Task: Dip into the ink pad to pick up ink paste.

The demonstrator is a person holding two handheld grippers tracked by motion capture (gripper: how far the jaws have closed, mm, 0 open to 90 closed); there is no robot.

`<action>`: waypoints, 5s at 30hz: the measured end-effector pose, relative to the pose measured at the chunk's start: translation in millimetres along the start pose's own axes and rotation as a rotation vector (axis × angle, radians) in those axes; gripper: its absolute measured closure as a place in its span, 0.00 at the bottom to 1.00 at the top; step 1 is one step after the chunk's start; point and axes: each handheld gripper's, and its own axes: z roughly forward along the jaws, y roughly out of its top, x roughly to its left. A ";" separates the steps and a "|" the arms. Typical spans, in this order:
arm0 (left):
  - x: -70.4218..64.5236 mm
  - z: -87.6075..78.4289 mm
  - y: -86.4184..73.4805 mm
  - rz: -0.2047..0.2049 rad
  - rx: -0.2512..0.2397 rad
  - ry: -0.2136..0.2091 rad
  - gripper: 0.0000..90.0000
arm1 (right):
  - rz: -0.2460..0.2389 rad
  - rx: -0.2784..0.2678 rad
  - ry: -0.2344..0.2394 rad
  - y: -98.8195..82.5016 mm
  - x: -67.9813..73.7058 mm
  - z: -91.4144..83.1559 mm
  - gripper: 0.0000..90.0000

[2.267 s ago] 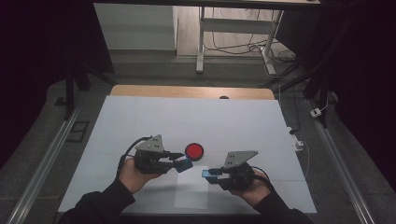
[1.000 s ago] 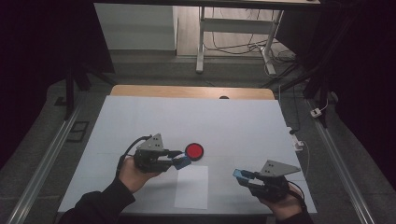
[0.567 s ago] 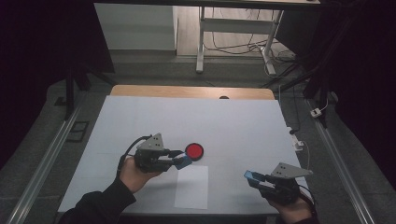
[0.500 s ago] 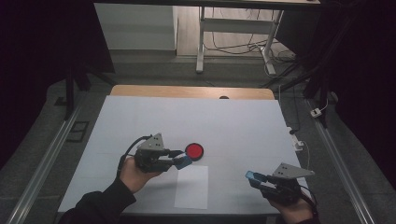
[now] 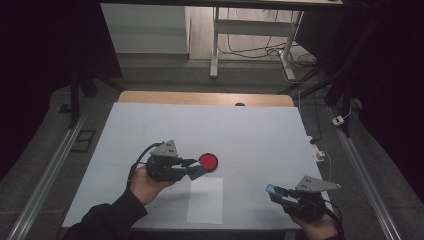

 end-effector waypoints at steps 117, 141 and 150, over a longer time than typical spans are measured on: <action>37.3 99.1 19.4 0.081 0.243 0.235 0.79 | -0.016 0.004 0.010 -2.1 2.2 -3.4 0.76; 55.1 93.2 17.6 -0.024 0.209 0.142 0.78 | -0.015 0.008 0.006 -2.5 2.3 -4.5 0.76; 49.6 84.3 24.7 -0.012 0.174 0.122 0.78 | -0.014 0.006 0.007 -2.8 2.3 -4.8 0.76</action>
